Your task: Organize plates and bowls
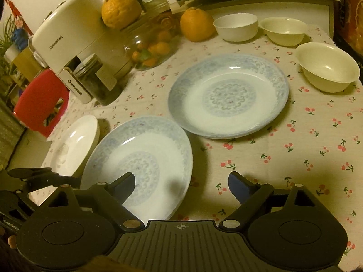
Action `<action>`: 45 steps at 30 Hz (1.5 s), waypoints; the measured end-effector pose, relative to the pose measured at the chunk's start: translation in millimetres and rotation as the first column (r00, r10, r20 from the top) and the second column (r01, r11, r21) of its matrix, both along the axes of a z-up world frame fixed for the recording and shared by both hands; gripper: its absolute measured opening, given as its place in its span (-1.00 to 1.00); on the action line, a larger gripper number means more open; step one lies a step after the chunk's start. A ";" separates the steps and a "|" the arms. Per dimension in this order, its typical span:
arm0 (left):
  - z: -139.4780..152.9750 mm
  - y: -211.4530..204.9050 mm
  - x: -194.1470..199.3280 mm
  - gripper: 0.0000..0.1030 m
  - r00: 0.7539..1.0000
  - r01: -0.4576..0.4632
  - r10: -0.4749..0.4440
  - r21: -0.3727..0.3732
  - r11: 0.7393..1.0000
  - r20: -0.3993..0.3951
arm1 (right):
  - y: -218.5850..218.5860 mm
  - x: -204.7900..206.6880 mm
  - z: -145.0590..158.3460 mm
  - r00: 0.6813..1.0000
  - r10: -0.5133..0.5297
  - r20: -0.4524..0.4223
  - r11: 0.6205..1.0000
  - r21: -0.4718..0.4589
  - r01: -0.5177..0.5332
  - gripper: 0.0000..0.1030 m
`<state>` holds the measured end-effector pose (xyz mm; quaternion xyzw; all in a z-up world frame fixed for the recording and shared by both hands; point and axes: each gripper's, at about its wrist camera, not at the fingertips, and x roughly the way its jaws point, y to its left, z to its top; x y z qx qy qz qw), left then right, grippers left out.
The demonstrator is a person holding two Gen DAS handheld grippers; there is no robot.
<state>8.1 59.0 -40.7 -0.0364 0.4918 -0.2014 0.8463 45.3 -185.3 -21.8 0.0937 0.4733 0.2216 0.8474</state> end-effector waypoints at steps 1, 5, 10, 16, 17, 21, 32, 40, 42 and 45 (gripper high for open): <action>-0.9 1.2 0.2 0.71 1.000 -0.012 0.012 0.002 1.000 0.005 | -0.3 0.1 -1.0 1.000 -0.005 0.001 1.000 0.003 0.005 0.77; -7.7 7.2 4.4 0.53 0.998 -0.063 0.064 0.006 0.998 -0.003 | -1.1 2.4 -5.3 1.000 -0.017 -0.001 1.000 0.006 0.017 0.77; -12.8 12.1 7.1 0.29 0.995 -0.097 0.097 -0.007 0.995 -0.016 | 2.8 2.4 -6.4 1.000 0.005 0.016 1.000 0.011 -0.005 0.77; -12.5 12.6 5.1 0.11 0.994 -0.109 0.109 -0.007 0.994 0.002 | 11.7 2.3 -5.8 0.999 0.022 0.041 1.000 -0.001 -0.022 0.70; -12.4 12.8 5.6 0.07 0.994 -0.110 0.110 -0.009 0.994 0.004 | 12.5 2.6 -6.2 0.999 0.020 0.043 1.000 -0.007 -0.019 0.65; -12.6 13.8 6.1 -0.11 0.993 -0.119 0.119 0.000 0.993 0.022 | 13.8 4.7 -10.6 0.999 0.015 0.036 1.000 -0.026 -0.014 0.40; -13.5 12.3 5.9 -0.45 0.992 -0.113 0.110 0.040 0.993 0.067 | 14.9 7.3 -20.8 0.999 0.010 0.034 0.998 -0.059 -0.008 -0.52; -10.7 15.1 2.4 -0.57 0.992 -0.101 0.098 0.032 0.994 0.085 | 13.4 7.4 -16.2 0.999 -0.009 0.032 1.000 -0.025 0.009 -0.73; -7.1 13.8 -0.6 -0.57 0.990 -0.089 0.085 0.034 0.995 0.112 | 11.6 6.8 -9.3 0.998 -0.004 0.058 1.000 -0.016 0.005 -0.73; 1.1 10.9 -3.7 -0.57 0.985 -0.073 0.067 0.038 0.997 0.158 | 8.4 8.1 -0.7 0.997 -0.017 0.078 1.000 0.000 0.018 -0.73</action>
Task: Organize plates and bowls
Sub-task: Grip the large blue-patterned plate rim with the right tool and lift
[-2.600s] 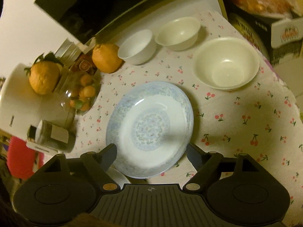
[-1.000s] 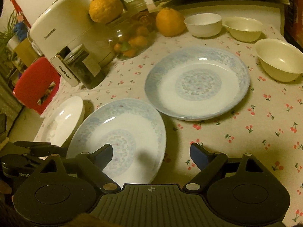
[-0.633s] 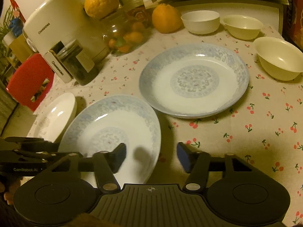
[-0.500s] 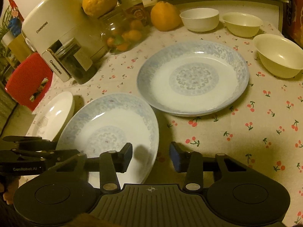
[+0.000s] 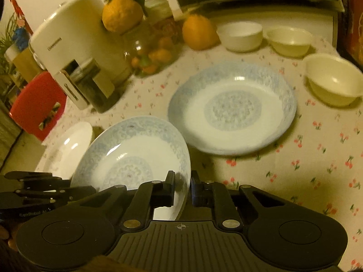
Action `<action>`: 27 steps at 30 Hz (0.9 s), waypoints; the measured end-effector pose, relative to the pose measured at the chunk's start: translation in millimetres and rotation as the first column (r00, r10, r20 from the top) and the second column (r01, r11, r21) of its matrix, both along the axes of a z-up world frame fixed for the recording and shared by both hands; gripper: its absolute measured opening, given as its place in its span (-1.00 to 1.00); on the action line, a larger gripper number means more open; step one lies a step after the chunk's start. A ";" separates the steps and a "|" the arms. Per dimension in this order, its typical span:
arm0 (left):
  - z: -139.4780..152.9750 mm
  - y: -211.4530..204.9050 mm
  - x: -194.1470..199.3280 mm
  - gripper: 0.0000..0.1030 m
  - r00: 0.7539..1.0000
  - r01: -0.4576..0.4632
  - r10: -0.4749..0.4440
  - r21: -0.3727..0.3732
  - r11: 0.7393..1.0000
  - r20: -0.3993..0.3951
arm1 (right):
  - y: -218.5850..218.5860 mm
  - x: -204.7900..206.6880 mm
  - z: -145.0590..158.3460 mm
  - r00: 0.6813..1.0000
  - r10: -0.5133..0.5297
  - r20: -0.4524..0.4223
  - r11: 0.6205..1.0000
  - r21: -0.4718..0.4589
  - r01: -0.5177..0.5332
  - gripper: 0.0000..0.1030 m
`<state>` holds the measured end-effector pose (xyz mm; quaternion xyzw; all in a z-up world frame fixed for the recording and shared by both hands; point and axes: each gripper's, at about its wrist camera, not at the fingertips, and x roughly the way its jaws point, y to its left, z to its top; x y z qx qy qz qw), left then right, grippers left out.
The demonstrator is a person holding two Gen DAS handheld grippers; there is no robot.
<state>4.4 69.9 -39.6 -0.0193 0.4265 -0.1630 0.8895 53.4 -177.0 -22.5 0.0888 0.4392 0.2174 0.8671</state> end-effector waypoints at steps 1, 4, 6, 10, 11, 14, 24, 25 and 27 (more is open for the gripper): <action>2.2 -0.1 0.0 -0.57 1.000 0.000 0.000 -0.005 1.000 0.006 | -1.4 0.7 2.4 1.000 -0.005 0.001 1.000 0.007 0.005 -0.73; 6.9 0.7 1.6 -0.57 1.000 -0.007 0.007 -0.030 1.000 0.008 | -3.1 2.2 7.7 1.000 -0.016 0.003 1.000 0.015 0.016 -0.73; 9.1 0.1 4.1 -0.57 1.000 -0.012 0.013 -0.035 0.999 0.008 | -4.1 3.0 9.2 1.000 -0.021 0.003 1.000 0.018 0.021 -0.73; 14.0 -2.4 12.3 -0.61 1.000 -0.028 0.028 -0.052 0.998 0.011 | -7.5 7.8 11.7 0.999 -0.032 0.006 0.999 0.011 0.032 -0.73; 15.5 -3.0 14.3 -0.63 0.999 -0.033 0.034 -0.057 0.998 0.015 | -8.8 9.7 12.6 0.999 -0.038 0.008 0.999 0.012 0.038 -0.73; 19.3 -3.6 22.6 -0.66 0.999 -0.052 0.053 -0.098 0.994 0.007 | -16.4 16.5 16.8 0.998 -0.067 0.015 0.997 0.030 0.066 -0.73; 24.2 -26.8 54.1 -0.66 0.997 -0.077 0.074 -0.149 0.986 -0.022 | -41.7 39.0 24.4 0.985 -0.170 0.022 0.984 0.054 0.169 -0.73; 24.6 -30.5 56.9 -0.66 0.997 -0.073 0.071 -0.146 0.987 -0.021 | -45.1 41.5 24.6 0.983 -0.183 0.020 0.982 0.055 0.182 -0.73; 25.1 -36.3 61.8 -0.66 0.997 -0.073 0.072 -0.146 0.987 -0.017 | -50.8 45.3 24.5 0.979 -0.205 0.016 0.977 0.058 0.203 -0.73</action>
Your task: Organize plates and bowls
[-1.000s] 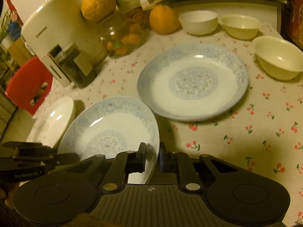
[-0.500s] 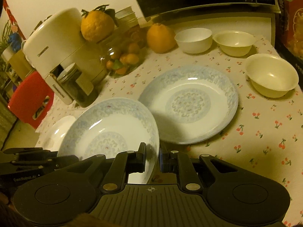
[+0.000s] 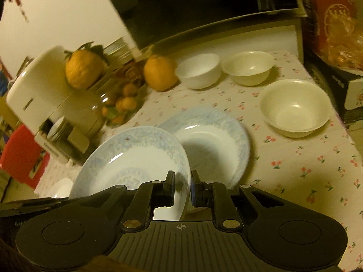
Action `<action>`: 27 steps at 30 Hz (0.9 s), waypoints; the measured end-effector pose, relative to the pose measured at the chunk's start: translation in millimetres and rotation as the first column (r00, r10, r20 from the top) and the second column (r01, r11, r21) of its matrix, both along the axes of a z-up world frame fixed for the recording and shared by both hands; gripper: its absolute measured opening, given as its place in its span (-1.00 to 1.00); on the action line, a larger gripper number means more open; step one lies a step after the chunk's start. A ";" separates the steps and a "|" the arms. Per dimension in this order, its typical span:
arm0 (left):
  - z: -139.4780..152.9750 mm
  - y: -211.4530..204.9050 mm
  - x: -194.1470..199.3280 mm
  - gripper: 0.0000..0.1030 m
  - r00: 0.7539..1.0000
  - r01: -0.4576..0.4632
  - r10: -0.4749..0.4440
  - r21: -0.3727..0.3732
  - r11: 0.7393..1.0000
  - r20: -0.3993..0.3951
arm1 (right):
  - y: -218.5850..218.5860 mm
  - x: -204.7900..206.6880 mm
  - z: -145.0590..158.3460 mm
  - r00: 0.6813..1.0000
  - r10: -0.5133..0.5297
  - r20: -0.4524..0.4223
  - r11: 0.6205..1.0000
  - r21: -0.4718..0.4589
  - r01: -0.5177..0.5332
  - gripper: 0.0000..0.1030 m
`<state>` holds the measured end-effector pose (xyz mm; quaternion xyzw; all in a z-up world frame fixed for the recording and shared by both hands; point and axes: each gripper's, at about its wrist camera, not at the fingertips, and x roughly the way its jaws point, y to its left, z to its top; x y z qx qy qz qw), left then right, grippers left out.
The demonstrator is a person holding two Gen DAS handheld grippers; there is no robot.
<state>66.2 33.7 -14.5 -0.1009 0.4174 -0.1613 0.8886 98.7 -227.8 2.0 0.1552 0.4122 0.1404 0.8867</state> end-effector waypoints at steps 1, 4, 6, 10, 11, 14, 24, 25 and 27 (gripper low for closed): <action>0.3 -2.5 2.5 -0.66 1.000 0.001 -0.001 0.001 1.000 0.002 | -3.0 1.0 0.2 1.000 -0.011 0.000 1.000 0.002 0.011 -0.73; -0.8 -9.1 10.1 -0.66 1.000 0.001 -0.001 0.003 1.000 0.005 | -10.2 5.3 -0.5 0.999 -0.036 -0.003 0.999 0.005 0.036 -0.73; -2.1 -12.1 14.0 -0.66 1.000 0.000 0.000 0.008 1.000 0.006 | -13.6 8.2 -2.0 0.999 -0.049 -0.008 0.999 0.004 0.049 -0.73; -6.3 -18.5 22.7 -0.66 1.000 -0.012 0.012 0.024 1.000 -0.003 | -16.9 12.5 -6.2 0.997 -0.068 -0.020 0.998 -0.003 0.068 -0.73; -7.2 -19.7 24.3 -0.66 1.000 -0.014 0.014 0.029 0.999 -0.004 | -17.1 13.4 -6.9 0.997 -0.071 -0.022 0.997 -0.005 0.071 -0.73; -10.5 -22.3 29.2 -0.66 1.000 -0.026 0.026 0.038 0.999 -0.011 | -17.7 16.6 -9.4 0.996 -0.082 -0.031 0.997 -0.009 0.082 -0.73; -18.5 -32.4 44.1 -0.66 0.998 -0.064 0.065 0.070 0.995 -0.012 | -17.7 27.7 -15.4 0.990 -0.132 -0.055 0.991 -0.011 0.132 -0.73; -19.3 -33.4 45.7 -0.66 0.998 -0.067 0.068 0.074 0.995 -0.012 | -17.4 28.8 -16.2 0.989 -0.136 -0.057 0.991 -0.014 0.136 -0.73; -20.7 -35.3 48.4 -0.66 0.997 -0.071 0.072 0.079 0.994 -0.009 | -16.9 30.6 -17.7 0.987 -0.147 -0.061 0.989 -0.018 0.146 -0.73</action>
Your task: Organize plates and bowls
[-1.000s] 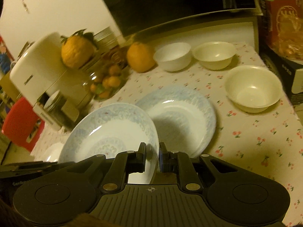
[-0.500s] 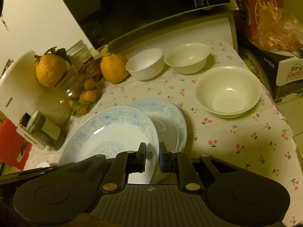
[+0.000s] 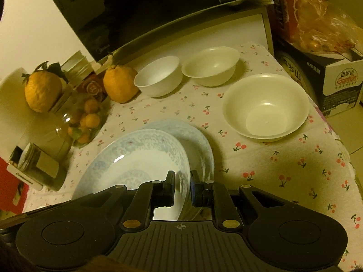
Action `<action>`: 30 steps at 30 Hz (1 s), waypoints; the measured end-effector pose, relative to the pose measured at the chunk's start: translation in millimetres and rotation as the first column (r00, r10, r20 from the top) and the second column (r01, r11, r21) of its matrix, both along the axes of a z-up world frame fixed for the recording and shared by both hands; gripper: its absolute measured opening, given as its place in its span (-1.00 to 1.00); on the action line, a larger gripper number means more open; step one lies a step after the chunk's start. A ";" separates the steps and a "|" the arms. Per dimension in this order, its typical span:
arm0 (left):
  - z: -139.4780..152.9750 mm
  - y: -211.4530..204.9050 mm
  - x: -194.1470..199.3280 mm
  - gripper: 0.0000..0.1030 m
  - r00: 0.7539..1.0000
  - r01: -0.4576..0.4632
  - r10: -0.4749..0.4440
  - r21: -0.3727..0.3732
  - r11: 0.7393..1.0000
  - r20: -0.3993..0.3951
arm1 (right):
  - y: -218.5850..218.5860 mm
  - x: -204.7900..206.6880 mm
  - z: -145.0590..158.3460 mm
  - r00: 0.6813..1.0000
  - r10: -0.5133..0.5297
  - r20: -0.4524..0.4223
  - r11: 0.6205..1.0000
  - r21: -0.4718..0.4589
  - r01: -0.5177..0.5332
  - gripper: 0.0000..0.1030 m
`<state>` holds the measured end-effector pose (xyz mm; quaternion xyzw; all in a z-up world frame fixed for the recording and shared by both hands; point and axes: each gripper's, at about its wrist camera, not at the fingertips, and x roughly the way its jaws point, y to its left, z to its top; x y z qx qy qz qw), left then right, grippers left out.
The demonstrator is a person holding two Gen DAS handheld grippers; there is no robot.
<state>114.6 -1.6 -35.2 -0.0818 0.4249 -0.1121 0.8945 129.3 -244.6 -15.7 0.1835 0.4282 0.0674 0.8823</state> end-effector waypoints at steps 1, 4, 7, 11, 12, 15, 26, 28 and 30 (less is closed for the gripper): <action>-0.3 -1.1 1.0 -0.66 1.000 -0.002 0.002 0.006 1.000 0.004 | 0.4 0.8 -0.3 1.000 -0.005 -0.001 1.000 0.000 0.005 -0.73; -0.5 -4.2 2.4 -0.66 1.000 -0.001 0.001 0.027 1.000 0.022 | 1.4 2.6 -1.5 1.000 -0.017 -0.001 1.000 -0.006 0.017 -0.73; -2.5 -6.0 5.0 -0.66 1.000 -0.008 0.006 0.037 0.999 0.028 | 3.0 4.7 -3.4 1.000 -0.024 -0.001 1.000 -0.017 0.024 -0.73; -4.7 -8.5 7.8 -0.66 0.999 -0.018 0.016 0.052 0.999 0.041 | 4.4 7.2 -5.9 0.999 -0.038 0.007 0.999 -0.023 0.038 -0.73; -4.9 -9.5 8.3 -0.66 0.999 -0.020 0.017 0.056 0.998 0.044 | 4.7 7.6 -6.2 0.999 -0.041 0.008 0.999 -0.026 0.041 -0.73; -6.7 -12.0 9.6 -0.66 0.998 -0.021 0.017 0.067 0.998 0.056 | 4.8 8.2 -7.2 0.999 -0.052 0.009 0.998 -0.034 0.053 -0.73; -15.0 -29.0 10.8 -0.66 0.995 -0.006 -0.011 0.166 0.986 0.100 | 1.3 9.1 -6.4 0.996 -0.084 0.024 0.994 -0.073 0.086 -0.82; -15.7 -32.2 10.2 -0.66 0.994 -0.002 -0.019 0.195 0.981 0.107 | 1.2 9.2 -5.0 0.996 -0.081 0.035 0.993 -0.084 0.084 -0.83; -16.3 -35.9 8.2 -0.66 0.993 0.003 -0.030 0.225 0.974 0.117 | 3.2 9.4 -3.7 0.996 -0.076 0.046 0.990 -0.112 0.080 -0.83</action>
